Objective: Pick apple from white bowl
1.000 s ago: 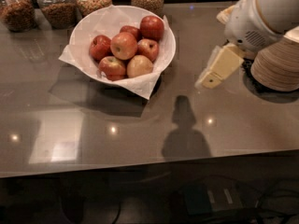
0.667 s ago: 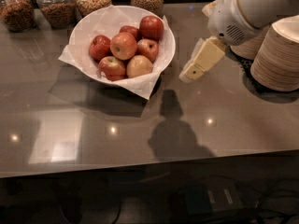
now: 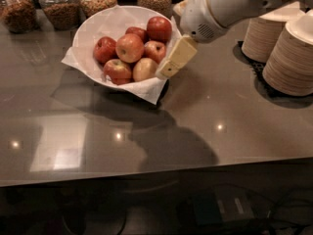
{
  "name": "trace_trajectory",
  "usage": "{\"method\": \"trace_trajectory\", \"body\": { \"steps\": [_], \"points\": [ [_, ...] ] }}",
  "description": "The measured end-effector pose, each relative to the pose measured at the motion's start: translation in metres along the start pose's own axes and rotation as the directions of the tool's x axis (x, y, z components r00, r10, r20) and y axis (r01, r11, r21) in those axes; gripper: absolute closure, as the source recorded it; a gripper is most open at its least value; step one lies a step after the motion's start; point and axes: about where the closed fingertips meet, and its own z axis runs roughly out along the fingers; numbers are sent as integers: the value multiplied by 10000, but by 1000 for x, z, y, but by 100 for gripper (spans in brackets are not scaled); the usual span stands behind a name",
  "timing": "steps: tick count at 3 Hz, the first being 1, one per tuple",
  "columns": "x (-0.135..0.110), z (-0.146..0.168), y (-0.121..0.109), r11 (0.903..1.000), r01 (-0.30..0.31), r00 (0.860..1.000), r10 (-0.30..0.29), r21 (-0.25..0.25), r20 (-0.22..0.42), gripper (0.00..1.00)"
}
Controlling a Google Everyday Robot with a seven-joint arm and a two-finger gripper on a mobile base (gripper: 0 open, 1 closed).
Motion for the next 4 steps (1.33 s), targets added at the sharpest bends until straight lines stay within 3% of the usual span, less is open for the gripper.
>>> {"method": "trace_trajectory", "body": {
  "steps": [1, 2, 3, 4],
  "points": [
    [-15, 22, -2, 9990, 333, 9982, -318, -299, 509, 0],
    [-30, 59, -13, 9917, 1274, 9834, -1243, -152, 1319, 0],
    [-30, 55, -10, 9928, 1177, 9860, -1139, -240, 1217, 0],
    [-25, 51, -9, 9920, 1259, 9860, -1265, 121, 1087, 0]
  ]
}}
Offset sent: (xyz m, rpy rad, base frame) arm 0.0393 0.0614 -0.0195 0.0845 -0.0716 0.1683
